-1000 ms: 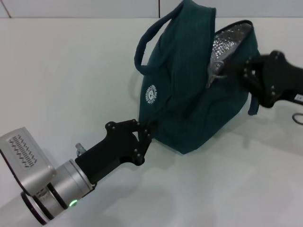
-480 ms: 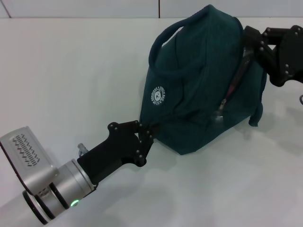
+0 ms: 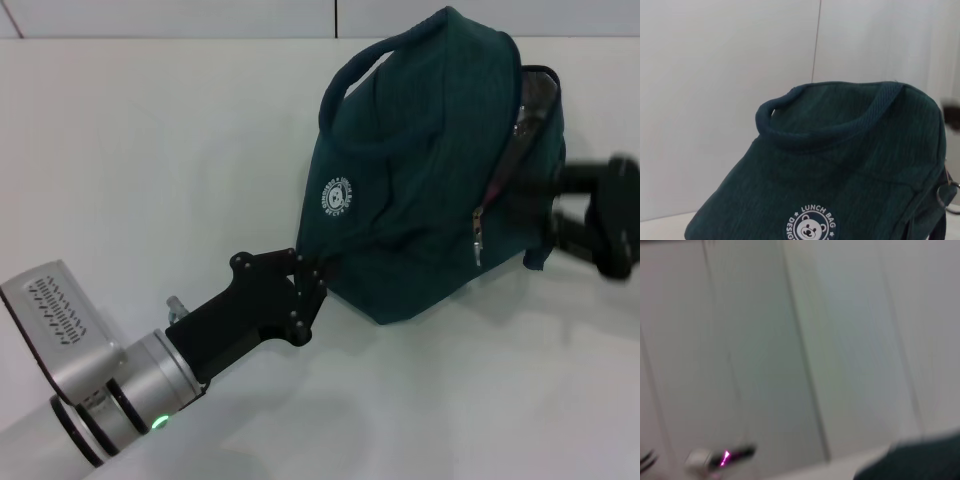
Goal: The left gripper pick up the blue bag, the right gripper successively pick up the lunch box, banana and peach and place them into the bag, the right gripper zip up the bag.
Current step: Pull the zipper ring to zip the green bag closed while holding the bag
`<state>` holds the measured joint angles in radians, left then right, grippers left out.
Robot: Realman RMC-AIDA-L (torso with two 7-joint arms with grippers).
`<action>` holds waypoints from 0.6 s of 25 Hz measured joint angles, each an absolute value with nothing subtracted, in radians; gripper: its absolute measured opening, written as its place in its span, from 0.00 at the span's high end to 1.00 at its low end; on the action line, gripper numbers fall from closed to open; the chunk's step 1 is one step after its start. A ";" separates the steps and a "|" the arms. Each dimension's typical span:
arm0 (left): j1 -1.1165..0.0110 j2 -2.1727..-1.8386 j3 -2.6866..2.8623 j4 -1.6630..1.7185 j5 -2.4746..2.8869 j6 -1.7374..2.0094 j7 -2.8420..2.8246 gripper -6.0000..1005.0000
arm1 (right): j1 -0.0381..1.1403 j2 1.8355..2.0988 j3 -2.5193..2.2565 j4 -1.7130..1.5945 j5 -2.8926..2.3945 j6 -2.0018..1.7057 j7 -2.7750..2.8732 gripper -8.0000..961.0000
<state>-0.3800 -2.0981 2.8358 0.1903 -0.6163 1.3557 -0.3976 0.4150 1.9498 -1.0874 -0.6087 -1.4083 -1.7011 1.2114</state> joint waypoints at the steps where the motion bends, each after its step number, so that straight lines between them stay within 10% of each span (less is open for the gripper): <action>1: -0.383 -2.098 2.835 0.190 -0.616 1.356 -0.398 0.93 | 0.418 1.944 -1.086 -0.612 -1.454 -1.706 1.233 0.85; 15: -0.420 -2.100 2.834 0.190 -0.620 1.331 -0.455 0.92 | 0.427 1.972 -1.082 -0.628 -1.655 -1.581 1.282 0.65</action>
<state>-0.4205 -2.0998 2.8341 0.1902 -0.6195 1.3310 -0.4554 0.4270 1.9721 -1.0815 -0.6283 -1.6551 -1.5806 1.2822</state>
